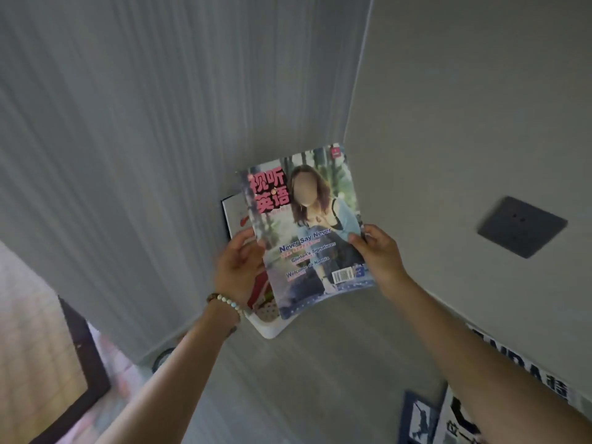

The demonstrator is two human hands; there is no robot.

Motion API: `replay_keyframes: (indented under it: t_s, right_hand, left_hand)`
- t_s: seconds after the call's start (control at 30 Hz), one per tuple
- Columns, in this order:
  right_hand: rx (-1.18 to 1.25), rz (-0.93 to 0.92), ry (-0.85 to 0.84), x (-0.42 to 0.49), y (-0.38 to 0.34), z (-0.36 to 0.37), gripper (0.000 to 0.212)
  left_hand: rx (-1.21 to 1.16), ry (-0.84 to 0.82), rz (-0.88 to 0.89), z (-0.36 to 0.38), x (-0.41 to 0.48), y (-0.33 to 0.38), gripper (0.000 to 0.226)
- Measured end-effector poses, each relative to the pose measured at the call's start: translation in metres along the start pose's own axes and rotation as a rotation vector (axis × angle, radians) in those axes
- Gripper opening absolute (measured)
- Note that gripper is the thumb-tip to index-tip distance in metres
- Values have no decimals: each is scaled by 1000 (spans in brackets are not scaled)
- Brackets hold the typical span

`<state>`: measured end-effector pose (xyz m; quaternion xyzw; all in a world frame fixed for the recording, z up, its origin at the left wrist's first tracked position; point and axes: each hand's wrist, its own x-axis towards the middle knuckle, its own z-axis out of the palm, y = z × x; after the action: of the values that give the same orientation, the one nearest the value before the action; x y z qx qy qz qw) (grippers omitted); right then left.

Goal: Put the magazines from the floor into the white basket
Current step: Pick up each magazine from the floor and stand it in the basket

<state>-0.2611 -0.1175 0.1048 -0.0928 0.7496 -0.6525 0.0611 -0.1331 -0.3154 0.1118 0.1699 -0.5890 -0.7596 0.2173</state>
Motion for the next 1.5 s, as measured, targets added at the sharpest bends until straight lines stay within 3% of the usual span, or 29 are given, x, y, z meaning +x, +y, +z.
replay_keyframes:
  t_s: [0.23,0.33,0.43,0.8,1.03,1.27,1.5]
  right_hand:
    - [-96,-65,-120,59,13,65,16]
    - [-118,-38,-171,66,33,81,11]
    - [-186,-32,-209,70,54,90,20]
    - [-307,-69,-177,76,93,98,17]
    - [-233,-75,-195,71,89,94,39]
    - [-204,-41,-217,41,66,66,44]
    - [-190,52,-37,-12,60,-3,54]
  left_hand:
    - [174,191,134,-29,31,-9,16]
    - [175,282,100,-40,35,-25,22]
    - [218,332,102,-45,36,-41,27]
    - [301,362,48,-49,31,-79,25]
    - [308,499,-19,-56,22,-73,11]
    - [305,409,-13,-43,-2,-58,9]
    - [314,52,-44,16,-23,-63,6]
